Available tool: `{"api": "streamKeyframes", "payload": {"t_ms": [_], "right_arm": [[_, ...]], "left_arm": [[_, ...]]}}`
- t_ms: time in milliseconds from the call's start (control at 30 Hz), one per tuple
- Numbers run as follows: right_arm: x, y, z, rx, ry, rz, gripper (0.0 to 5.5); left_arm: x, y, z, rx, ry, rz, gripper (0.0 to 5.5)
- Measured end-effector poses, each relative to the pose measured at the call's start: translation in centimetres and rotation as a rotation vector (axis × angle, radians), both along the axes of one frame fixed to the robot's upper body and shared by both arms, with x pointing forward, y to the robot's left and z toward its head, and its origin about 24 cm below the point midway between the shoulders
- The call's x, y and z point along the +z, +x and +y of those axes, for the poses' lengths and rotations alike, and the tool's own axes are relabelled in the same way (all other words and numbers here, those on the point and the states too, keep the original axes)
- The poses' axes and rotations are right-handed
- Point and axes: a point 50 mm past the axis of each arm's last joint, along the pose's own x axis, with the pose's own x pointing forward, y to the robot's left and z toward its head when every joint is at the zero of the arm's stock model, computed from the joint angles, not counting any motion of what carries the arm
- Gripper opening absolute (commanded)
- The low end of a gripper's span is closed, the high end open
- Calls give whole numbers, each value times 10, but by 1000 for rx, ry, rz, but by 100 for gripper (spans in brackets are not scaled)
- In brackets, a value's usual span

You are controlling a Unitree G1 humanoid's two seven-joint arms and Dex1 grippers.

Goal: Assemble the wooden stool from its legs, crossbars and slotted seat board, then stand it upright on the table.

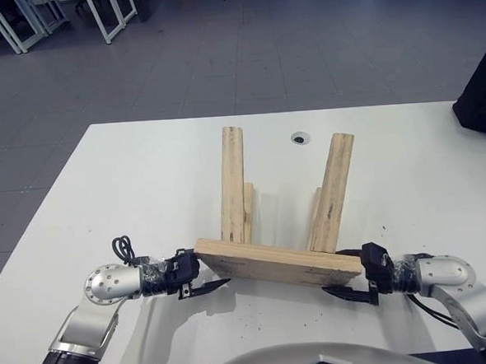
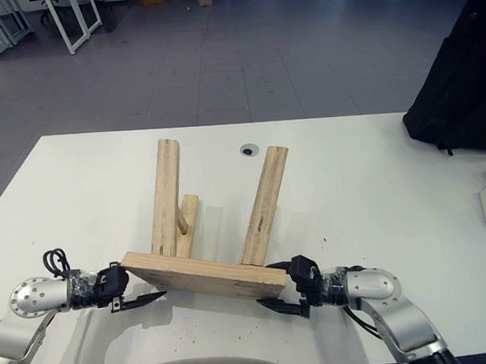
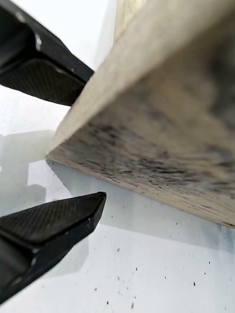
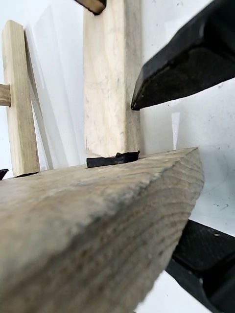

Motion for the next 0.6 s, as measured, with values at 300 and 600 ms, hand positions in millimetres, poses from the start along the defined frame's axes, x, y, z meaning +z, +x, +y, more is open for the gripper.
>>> {"api": "streamKeyframes", "payload": {"t_ms": [300, 600], "right_arm": [[12, -2, -10, 72, 110, 190, 196], [19, 1, -16, 67, 119, 207, 195]], "left_arm": [[22, 1, -16, -54, -89, -11, 294], [25, -2, -16, -92, -109, 22, 195]]}}
